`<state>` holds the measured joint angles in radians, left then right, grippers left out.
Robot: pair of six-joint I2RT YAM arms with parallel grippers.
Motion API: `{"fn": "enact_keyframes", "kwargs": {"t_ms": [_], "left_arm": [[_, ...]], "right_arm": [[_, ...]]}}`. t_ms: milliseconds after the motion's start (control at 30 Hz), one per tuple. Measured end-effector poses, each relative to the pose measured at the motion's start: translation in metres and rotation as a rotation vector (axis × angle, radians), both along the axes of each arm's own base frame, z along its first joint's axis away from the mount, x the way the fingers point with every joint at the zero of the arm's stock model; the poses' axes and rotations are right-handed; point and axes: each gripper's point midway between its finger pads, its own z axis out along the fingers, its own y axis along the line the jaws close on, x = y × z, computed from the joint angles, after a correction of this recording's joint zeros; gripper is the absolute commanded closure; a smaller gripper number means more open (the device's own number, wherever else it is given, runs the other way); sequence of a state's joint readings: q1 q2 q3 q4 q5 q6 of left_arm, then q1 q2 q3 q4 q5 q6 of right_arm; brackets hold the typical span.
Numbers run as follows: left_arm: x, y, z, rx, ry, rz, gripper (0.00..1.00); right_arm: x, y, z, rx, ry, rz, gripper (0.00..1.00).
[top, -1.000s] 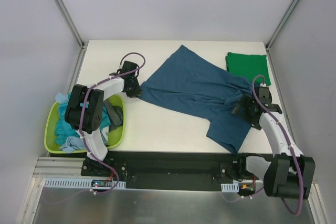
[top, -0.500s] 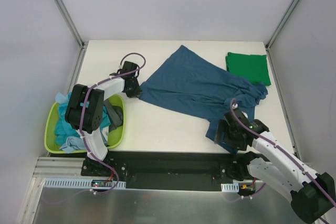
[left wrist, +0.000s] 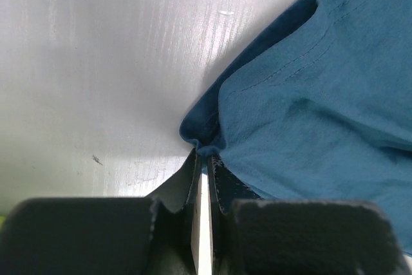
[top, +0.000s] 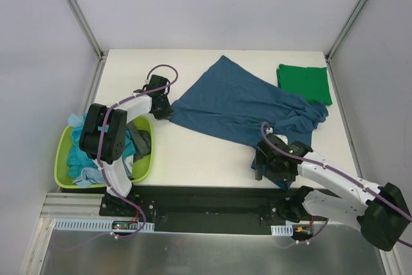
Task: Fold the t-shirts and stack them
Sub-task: Flatten out the tshirt
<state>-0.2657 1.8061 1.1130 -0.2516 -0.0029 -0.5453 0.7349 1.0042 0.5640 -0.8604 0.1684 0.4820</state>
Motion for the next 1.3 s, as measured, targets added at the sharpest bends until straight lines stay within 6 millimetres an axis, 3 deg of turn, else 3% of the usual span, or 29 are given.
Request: {"fn": "enact_keyframes", "kwargs": {"t_ms": [133, 300, 500, 733, 967, 1300], "left_arm": [[0.001, 0.002, 0.000, 0.003, -0.001, -0.001, 1.00], [0.001, 0.002, 0.000, 0.004, -0.003, -0.005, 1.00], [0.001, 0.002, -0.001, 0.004, -0.003, -0.005, 1.00], [0.001, 0.003, -0.001, -0.006, -0.001, -0.002, 1.00], [0.002, 0.006, -0.001, -0.015, 0.002, 0.005, 1.00], [0.002, 0.008, -0.001, -0.016, 0.004, 0.011, 1.00]], "right_arm": [[0.012, 0.020, 0.026, 0.070, -0.084, 0.050, 0.09], [0.019, 0.014, 0.038, 0.066, -0.152, 0.044, 0.07], [0.020, 0.004, 0.019, -0.022, -0.098, 0.066, 0.09], [0.009, 0.006, -0.012, -0.067, 0.037, 0.085, 0.19], [0.007, 0.008, -0.018, -0.076, 0.071, 0.079, 0.32], [0.020, 0.023, -0.019, -0.093, 0.125, 0.088, 0.37]]}}
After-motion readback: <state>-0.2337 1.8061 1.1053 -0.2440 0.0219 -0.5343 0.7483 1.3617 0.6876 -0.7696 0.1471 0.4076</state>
